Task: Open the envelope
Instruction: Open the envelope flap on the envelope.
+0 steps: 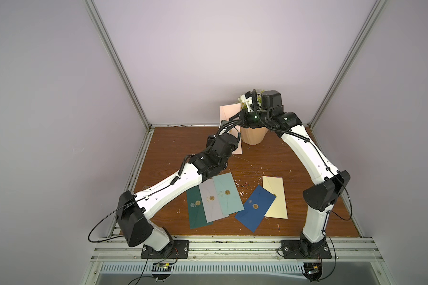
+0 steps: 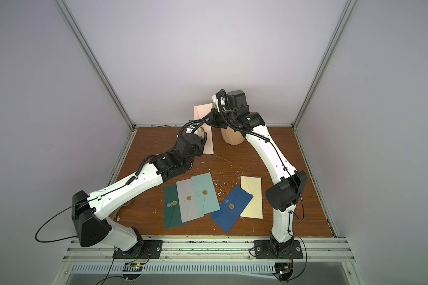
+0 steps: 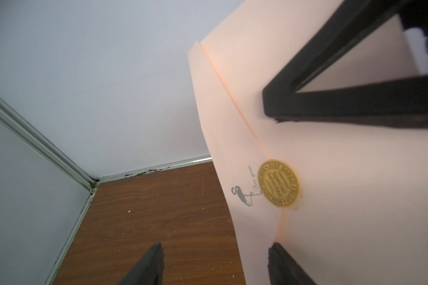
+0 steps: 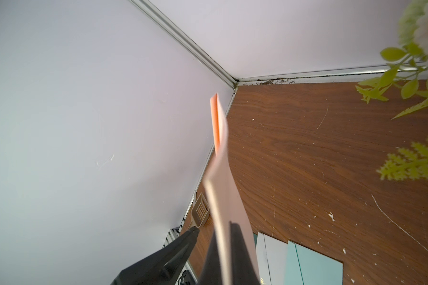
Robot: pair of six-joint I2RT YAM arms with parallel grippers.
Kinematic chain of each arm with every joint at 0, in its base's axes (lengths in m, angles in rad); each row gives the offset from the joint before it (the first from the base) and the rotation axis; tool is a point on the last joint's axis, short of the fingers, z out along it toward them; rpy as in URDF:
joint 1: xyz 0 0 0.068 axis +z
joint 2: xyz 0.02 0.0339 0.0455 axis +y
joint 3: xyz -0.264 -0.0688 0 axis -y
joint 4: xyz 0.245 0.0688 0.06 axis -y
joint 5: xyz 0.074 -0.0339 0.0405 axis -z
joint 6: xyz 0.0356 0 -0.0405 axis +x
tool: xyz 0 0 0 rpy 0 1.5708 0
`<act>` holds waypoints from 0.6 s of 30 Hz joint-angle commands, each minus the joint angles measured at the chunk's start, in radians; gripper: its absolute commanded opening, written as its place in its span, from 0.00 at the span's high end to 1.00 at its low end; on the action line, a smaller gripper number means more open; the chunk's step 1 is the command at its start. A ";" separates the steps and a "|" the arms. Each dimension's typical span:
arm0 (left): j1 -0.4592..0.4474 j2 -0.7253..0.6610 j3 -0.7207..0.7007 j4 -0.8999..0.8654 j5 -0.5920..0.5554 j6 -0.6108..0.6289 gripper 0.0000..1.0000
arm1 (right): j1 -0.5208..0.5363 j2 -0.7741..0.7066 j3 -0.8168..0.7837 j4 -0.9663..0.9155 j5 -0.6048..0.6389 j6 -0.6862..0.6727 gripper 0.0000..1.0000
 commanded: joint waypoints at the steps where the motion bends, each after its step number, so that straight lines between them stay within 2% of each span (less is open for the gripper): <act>1: 0.001 0.011 0.034 -0.027 -0.110 -0.060 0.33 | 0.009 -0.020 0.039 -0.022 -0.025 0.001 1.00; 5: 0.002 -0.002 0.018 -0.021 -0.118 -0.073 0.33 | 0.009 -0.023 0.037 -0.026 -0.028 -0.004 1.00; 10: 0.001 -0.016 -0.014 0.025 -0.052 -0.052 0.31 | 0.010 -0.022 0.033 -0.027 -0.042 -0.009 1.00; 18: 0.008 -0.049 -0.057 0.026 -0.100 -0.098 0.29 | 0.010 -0.031 0.034 -0.020 -0.054 -0.014 1.00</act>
